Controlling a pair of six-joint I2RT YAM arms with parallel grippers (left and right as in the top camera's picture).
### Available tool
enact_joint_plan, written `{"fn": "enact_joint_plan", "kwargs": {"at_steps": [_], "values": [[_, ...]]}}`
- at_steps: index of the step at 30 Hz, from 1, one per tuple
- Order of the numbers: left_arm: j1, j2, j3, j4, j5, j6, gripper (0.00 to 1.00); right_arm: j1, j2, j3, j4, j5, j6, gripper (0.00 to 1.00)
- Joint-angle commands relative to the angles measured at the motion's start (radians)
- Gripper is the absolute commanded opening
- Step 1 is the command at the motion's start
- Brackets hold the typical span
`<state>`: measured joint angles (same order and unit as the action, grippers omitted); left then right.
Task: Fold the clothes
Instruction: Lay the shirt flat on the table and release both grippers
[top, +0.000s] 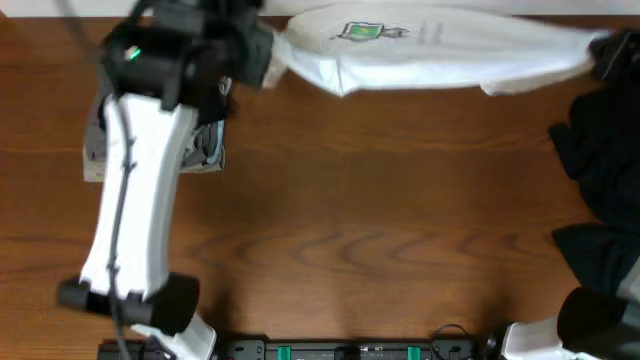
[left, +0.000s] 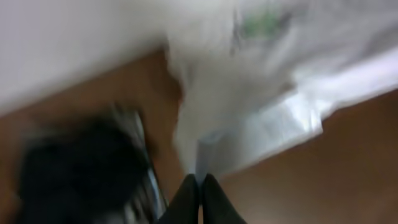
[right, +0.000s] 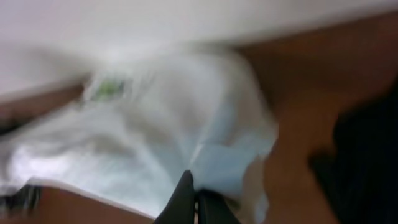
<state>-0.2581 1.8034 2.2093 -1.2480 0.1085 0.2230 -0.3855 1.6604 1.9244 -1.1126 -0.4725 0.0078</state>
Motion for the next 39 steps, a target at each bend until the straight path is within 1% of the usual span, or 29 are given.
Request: {"fn": "enact_joint_plan", "kwargs": {"at_steps": [1,3,7,11,15,16,18,19,20,21,23,24,26,27,30,33,34,37,38,39], "values": [[0.002,0.006,0.006,-0.080,0.006,-0.019,0.06,0.013,0.061,0.008,-0.133,-0.003,-0.175,0.01],[0.002,0.007,0.006,-0.127,0.006,-0.023,0.06,0.017,0.095,0.008,-0.222,-0.002,-0.215,0.01],[0.002,-0.005,0.007,-0.204,0.006,-0.038,0.06,0.027,0.143,0.008,-0.341,0.007,-0.270,0.01],[0.002,-0.006,0.007,-0.293,0.006,-0.042,0.06,0.030,0.158,0.008,-0.410,0.059,-0.271,0.01],[0.002,-0.006,0.007,-0.354,0.006,-0.057,0.06,0.032,0.156,0.008,-0.430,0.066,-0.266,0.01],[0.002,-0.006,0.007,-0.362,0.006,-0.056,0.07,0.032,0.156,0.008,-0.432,0.065,-0.266,0.01],[0.002,-0.006,0.007,-0.375,0.006,-0.056,0.14,0.032,0.156,0.008,-0.443,0.065,-0.267,0.02],[0.002,-0.006,0.007,-0.381,0.006,-0.057,0.15,0.032,0.156,0.008,-0.448,0.066,-0.267,0.03],[0.002,-0.006,0.007,-0.387,0.006,-0.056,0.16,0.032,0.156,0.008,-0.453,0.065,-0.267,0.13],[0.002,-0.006,0.007,-0.391,0.006,-0.057,0.16,0.032,0.156,0.008,-0.460,0.065,-0.267,0.20],[0.002,-0.006,0.007,-0.393,0.006,-0.056,0.17,0.032,0.156,0.008,-0.475,0.067,-0.267,0.30],[0.002,-0.006,0.007,-0.392,0.006,-0.056,0.15,0.032,0.156,0.008,-0.478,0.074,-0.267,0.34],[0.002,-0.006,0.007,-0.387,0.006,-0.056,0.17,0.032,0.156,0.008,-0.478,0.102,-0.266,0.39],[0.002,-0.006,0.007,-0.385,0.006,-0.056,0.24,0.032,0.156,0.008,-0.476,0.115,-0.262,0.42],[0.002,-0.006,0.007,-0.373,0.006,-0.056,0.37,0.032,0.156,0.008,-0.454,0.129,-0.237,0.47],[0.002,-0.006,0.006,-0.346,0.007,-0.061,0.43,0.032,0.158,0.007,-0.407,0.130,-0.217,0.56],[0.002,-0.006,0.005,-0.338,0.008,-0.067,0.47,0.032,0.159,0.003,-0.388,0.131,-0.210,0.58],[0.002,-0.006,-0.016,-0.307,0.011,-0.068,0.55,0.032,0.159,-0.021,-0.306,0.132,-0.146,0.60],[0.002,-0.006,-0.027,-0.293,0.011,-0.068,0.67,0.032,0.159,-0.034,-0.282,0.132,-0.122,0.60],[0.003,-0.006,-0.041,-0.273,0.011,-0.068,0.69,0.032,0.159,-0.051,-0.253,0.133,-0.093,0.59]]}}
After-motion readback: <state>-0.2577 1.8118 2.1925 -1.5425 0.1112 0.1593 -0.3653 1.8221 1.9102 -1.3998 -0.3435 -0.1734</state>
